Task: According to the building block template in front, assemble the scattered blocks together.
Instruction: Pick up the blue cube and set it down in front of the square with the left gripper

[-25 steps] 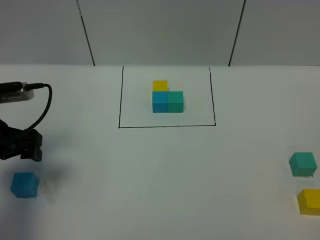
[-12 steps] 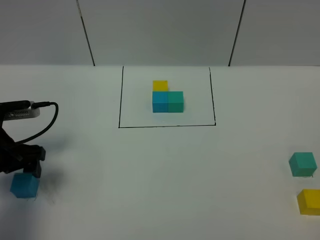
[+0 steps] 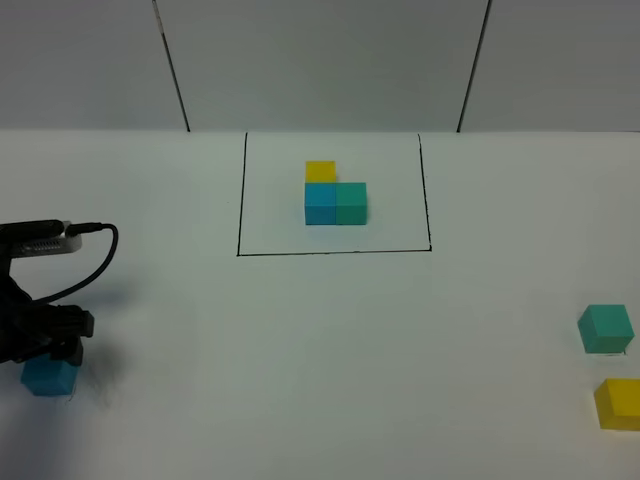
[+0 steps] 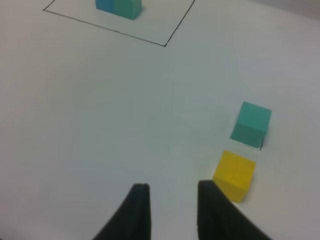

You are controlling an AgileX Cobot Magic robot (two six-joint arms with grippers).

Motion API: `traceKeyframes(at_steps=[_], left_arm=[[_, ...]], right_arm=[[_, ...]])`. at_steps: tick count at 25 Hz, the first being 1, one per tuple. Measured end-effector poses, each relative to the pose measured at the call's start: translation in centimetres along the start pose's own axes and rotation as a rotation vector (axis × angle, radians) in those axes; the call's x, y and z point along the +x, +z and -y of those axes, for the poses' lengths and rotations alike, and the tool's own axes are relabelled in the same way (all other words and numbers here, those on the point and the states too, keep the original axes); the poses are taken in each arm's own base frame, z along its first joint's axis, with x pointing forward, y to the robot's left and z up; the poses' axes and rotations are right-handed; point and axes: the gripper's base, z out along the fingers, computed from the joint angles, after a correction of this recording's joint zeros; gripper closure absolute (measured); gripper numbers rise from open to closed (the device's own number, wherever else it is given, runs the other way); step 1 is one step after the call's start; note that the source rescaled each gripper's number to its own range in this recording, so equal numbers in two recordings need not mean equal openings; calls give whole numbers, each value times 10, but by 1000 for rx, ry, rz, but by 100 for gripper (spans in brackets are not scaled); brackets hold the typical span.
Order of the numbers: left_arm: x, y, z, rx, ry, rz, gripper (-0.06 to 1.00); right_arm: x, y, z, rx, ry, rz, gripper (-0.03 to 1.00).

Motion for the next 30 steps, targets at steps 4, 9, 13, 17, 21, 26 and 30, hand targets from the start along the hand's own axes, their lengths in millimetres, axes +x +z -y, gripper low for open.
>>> traceKeyframes(at_steps=[4,9,13,17,21,26,30], left_arm=[[0,16,1,-2,1,-36,7],[-1,34,1,-3,3,-63,9],[-1,38,2,-4,4,-66,22],[-3,38,2,-3,6,-51,68],[-5,37,2,-2,24,-39,94],[-21,24,26,11,356,-27,94],[-33,6,72,79,747,35,94]], right_arm=[[0,0,0,0,0,0,97],[0,0,0,0,0,0,97],[0,0,0,0,0,0,97],[0,0,0,0,0,0,97],[0,0,0,0,0,0,97],[0,0,0,0,0,0,97],[0,0,0,0,0,0,97]])
